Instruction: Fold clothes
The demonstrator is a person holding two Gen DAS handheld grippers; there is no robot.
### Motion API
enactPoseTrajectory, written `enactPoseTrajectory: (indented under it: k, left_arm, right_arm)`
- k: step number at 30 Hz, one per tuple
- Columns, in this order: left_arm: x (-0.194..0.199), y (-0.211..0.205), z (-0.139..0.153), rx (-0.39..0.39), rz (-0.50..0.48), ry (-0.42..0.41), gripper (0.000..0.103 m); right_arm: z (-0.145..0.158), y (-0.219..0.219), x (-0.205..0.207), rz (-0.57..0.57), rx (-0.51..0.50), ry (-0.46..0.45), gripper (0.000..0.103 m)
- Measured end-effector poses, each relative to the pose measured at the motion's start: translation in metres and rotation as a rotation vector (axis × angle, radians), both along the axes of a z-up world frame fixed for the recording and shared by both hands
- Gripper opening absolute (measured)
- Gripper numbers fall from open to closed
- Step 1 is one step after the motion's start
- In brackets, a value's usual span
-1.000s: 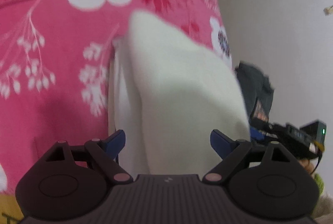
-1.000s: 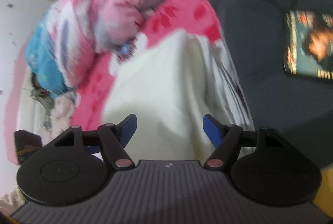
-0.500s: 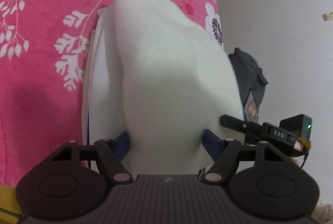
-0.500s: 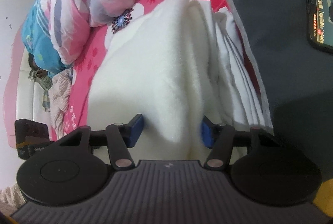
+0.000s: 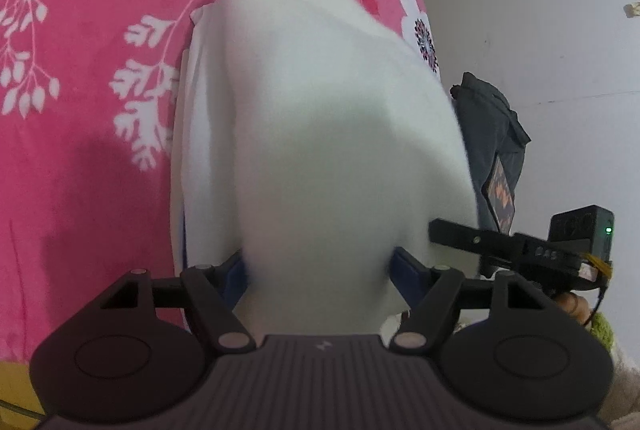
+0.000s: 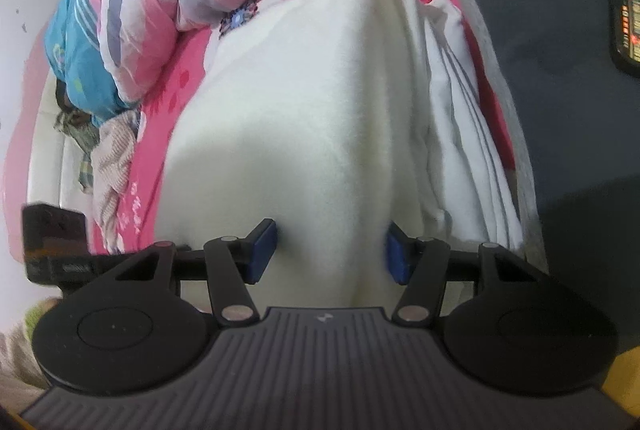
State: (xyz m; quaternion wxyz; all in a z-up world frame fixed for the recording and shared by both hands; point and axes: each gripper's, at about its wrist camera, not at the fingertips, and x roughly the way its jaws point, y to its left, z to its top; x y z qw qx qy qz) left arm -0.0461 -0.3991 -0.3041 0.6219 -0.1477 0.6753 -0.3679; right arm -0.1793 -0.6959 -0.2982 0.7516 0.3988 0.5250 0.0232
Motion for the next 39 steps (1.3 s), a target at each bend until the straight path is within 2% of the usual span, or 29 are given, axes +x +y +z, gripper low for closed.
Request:
enactPoseTrajectory:
  k: [5,12,18,21,23,25,28,30,32,34,35,37,39]
  left_arm:
    - [-0.001,0.000,0.004,-0.029,0.010,0.000,0.074]
    - [-0.010,-0.007,0.003,-0.026,-0.020,-0.015,0.077]
    - [-0.016,-0.010,-0.008,-0.025,-0.027,0.008,0.077]
    - [-0.021,-0.011,-0.002,0.004,-0.032,-0.021,0.077]
    - [-0.022,-0.004,0.008,0.021,-0.006,-0.048,0.077]
    - [-0.022,0.008,0.024,0.036,0.012,-0.110,0.079]
    - [-0.023,0.018,0.052,0.057,0.032,-0.231,0.079]
    - [-0.024,0.020,0.071,0.067,0.037,-0.317,0.079]
    - [-0.029,0.012,0.085,0.066,0.016,-0.402,0.077]
    - [-0.036,-0.002,0.088,0.059,-0.032,-0.446,0.076]
    - [-0.040,-0.009,0.084,0.074,-0.069,-0.453,0.073]
    - [-0.047,-0.023,0.067,0.145,-0.134,-0.452,0.067]
    - [-0.055,-0.031,0.048,0.219,-0.176,-0.456,0.066]
  right_arm:
    - [0.014,-0.003,0.003,0.038,-0.029,-0.036,0.052]
    - [0.006,-0.008,0.003,0.049,-0.039,-0.029,0.051]
    - [-0.004,-0.005,0.003,0.059,-0.051,-0.025,0.053]
    - [-0.001,-0.005,0.003,0.054,-0.074,-0.012,0.054]
    - [0.013,-0.003,0.002,0.064,-0.133,-0.003,0.054]
    - [0.031,-0.002,-0.001,0.072,-0.207,-0.003,0.054]
    - [0.062,0.000,-0.002,0.097,-0.327,-0.053,0.054]
    - [0.080,0.006,0.001,0.140,-0.406,-0.102,0.051]
    - [0.092,0.022,0.011,0.234,-0.482,-0.152,0.040]
    - [0.094,0.039,0.021,0.330,-0.523,-0.193,0.036]
    - [0.088,0.046,0.025,0.372,-0.520,-0.190,0.033]
    - [0.074,0.060,0.032,0.457,-0.518,-0.177,0.019]
    - [0.036,0.070,0.035,0.541,-0.559,-0.053,0.014]
